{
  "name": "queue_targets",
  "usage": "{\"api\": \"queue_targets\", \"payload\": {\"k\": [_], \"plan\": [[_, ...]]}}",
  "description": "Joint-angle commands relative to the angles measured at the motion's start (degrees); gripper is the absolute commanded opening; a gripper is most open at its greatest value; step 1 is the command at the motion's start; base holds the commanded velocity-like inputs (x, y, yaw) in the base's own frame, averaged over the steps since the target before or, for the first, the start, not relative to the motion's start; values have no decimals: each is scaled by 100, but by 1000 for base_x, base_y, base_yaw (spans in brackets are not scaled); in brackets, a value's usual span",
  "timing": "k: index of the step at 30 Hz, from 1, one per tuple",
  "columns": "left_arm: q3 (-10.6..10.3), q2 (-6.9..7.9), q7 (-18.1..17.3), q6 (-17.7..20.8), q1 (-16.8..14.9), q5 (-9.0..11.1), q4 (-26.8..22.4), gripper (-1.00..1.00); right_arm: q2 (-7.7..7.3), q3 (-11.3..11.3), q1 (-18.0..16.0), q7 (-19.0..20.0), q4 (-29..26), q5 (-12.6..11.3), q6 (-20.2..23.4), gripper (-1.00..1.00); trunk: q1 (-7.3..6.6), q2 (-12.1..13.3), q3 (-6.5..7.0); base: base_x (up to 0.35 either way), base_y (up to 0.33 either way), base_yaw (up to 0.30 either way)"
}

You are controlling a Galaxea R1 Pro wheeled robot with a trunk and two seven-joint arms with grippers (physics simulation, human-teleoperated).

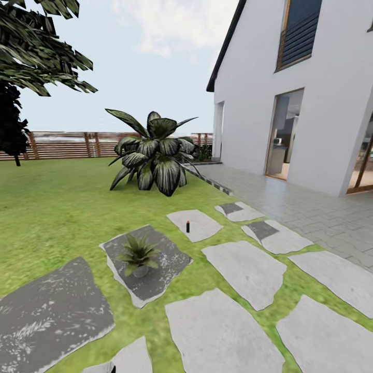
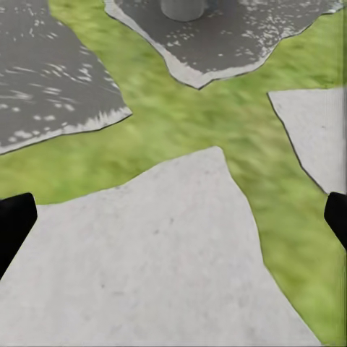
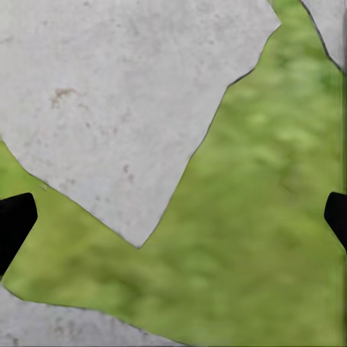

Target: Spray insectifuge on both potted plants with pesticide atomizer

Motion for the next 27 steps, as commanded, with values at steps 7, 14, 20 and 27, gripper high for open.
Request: {"api": "queue_targets", "payload": {"k": [7,14,20,27], "plan": [[0,0,4,-17,-3,19,3,100,1,-1,0,-2,-8,-2,34,100,2,-2,-6,318,-179,0],[0,0,4,-17,-3,19,3,100,0,-1,0,-2,-6,-2,33,100,2,-2,-6,318,-179,0],[-1,0,5,-17,-3,19,4,100,-1,-1,0,-2,-6,-2,31,100,2,-2,-6,318,-179,0],[-1,0,6,-17,-3,19,4,100,0,-1,0,-2,-6,-2,33,100,2,-2,-6,318,-179,0]]}}
